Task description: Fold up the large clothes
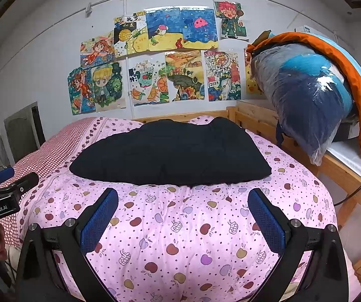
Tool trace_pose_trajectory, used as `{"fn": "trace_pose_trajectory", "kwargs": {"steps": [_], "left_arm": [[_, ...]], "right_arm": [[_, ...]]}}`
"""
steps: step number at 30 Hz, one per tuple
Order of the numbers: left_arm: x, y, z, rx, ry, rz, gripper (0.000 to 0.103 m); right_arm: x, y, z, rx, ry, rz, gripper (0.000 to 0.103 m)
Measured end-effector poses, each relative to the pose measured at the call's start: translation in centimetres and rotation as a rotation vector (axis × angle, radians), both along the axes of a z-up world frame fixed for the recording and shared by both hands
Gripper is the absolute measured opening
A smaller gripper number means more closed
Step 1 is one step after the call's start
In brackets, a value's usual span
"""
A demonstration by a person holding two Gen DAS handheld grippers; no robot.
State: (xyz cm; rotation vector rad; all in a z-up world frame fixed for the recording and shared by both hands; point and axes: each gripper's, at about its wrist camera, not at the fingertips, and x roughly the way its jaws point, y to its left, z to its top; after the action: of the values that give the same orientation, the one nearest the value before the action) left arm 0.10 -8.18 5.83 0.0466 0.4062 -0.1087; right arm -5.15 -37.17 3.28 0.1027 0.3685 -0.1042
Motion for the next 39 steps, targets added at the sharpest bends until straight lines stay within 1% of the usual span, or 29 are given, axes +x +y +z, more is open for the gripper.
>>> {"fn": "trace_pose_trajectory", "kwargs": {"steps": [39], "left_arm": [[0.02, 0.04, -0.04, 0.004, -0.004, 0.001, 0.103]], "right_arm": [[-0.01, -0.08, -0.16, 0.002, 0.001, 0.002, 0.101]]}}
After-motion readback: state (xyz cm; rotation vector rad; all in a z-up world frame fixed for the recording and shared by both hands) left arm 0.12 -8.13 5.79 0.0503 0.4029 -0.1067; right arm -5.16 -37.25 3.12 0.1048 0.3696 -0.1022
